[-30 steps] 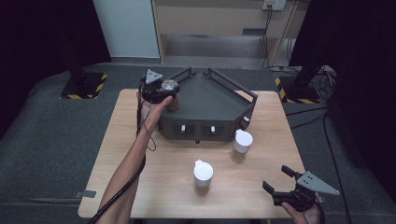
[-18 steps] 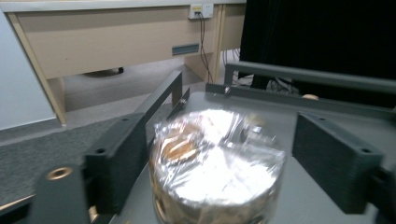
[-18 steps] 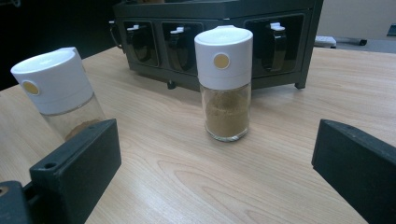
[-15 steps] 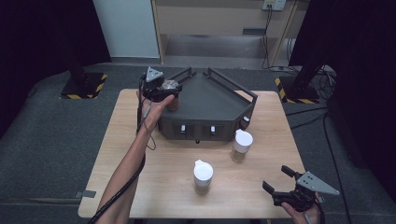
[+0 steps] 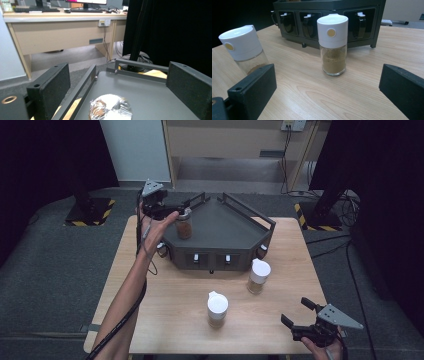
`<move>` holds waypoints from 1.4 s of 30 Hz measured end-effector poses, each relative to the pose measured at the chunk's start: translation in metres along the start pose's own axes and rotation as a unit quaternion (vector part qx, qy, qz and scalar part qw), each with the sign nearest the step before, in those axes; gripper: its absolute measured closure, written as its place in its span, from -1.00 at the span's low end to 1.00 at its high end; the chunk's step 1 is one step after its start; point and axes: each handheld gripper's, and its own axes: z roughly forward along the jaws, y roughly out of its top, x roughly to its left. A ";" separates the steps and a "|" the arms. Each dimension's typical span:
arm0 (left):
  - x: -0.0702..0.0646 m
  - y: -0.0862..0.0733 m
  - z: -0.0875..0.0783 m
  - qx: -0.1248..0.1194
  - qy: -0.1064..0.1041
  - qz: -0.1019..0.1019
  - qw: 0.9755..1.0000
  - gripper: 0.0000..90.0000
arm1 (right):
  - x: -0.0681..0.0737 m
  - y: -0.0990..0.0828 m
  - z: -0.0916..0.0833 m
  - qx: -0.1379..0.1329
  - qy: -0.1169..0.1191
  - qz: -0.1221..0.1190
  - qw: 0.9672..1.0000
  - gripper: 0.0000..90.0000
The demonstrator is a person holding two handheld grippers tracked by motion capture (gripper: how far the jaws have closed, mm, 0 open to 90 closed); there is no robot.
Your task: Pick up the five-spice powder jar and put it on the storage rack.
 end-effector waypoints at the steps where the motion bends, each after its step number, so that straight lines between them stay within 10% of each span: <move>1: 0.000 0.002 -0.003 -0.002 -0.004 0.002 1.000 -0.91 | 0.000 0.000 0.000 0.001 0.000 0.000 1.000 -0.97; 22: -0.002 0.015 -0.075 -0.023 -0.074 0.046 0.996 -0.97 | 0.002 0.001 0.001 0.003 -0.002 -0.004 1.000 -0.98; 42: -0.002 -0.033 -0.137 -0.036 -0.116 0.063 0.990 -0.97 | 0.003 0.001 0.001 0.004 -0.005 -0.005 1.000 -0.98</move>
